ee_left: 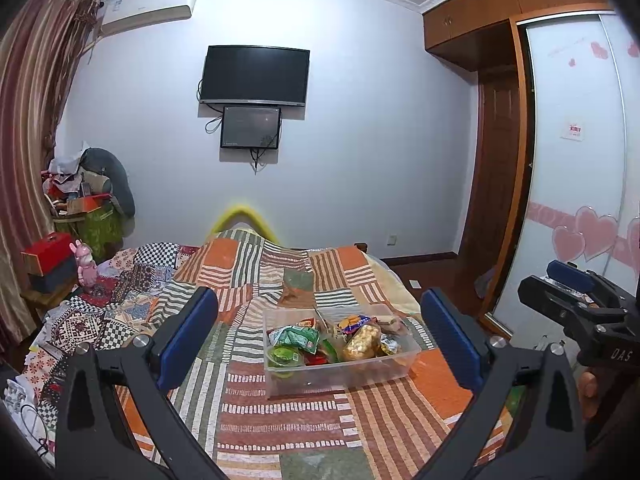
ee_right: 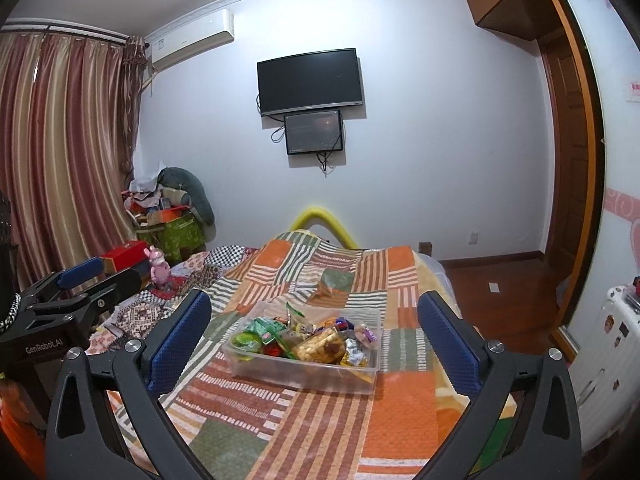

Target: Organize snacks

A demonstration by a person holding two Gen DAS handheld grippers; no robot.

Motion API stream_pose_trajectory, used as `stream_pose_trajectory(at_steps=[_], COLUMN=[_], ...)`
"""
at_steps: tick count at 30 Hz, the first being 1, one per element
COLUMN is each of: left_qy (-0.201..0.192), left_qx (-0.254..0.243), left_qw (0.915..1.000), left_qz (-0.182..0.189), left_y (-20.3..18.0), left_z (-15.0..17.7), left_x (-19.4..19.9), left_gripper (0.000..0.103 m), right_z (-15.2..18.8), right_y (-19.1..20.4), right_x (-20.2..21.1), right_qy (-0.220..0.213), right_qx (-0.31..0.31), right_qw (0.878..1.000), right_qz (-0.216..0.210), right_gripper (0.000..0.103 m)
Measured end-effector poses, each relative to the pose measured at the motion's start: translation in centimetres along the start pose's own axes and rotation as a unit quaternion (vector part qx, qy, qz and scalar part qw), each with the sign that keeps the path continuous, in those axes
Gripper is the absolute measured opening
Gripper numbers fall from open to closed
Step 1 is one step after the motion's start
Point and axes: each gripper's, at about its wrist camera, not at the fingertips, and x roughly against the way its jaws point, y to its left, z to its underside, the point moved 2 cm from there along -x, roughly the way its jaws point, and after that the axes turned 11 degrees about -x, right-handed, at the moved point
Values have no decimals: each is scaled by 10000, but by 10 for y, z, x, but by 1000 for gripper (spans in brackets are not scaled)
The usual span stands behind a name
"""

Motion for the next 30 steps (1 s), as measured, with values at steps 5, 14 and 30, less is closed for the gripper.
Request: stream_pose_trajectory(at_steps=[5,14,30], left_qy=[11,-13,-36], left_qx=[-4,-9,-33], left_qw=[10000,10000,10000], left_qz=[21,43,66], left_y=[0,0,-5], left_z=[1,-1,0], left_x=[-1,1,-1], left_gripper=[103,103,103], right_z=[0,-2,-2], right_y=[-1,-2,-5], right_x=[0,3,2], right_qy=[14,-7,20], right_qx=[23,-1,-20], right_qw=[10000,10000,10000], right_qz=[-11,22,49], right_gripper=[103,103,103])
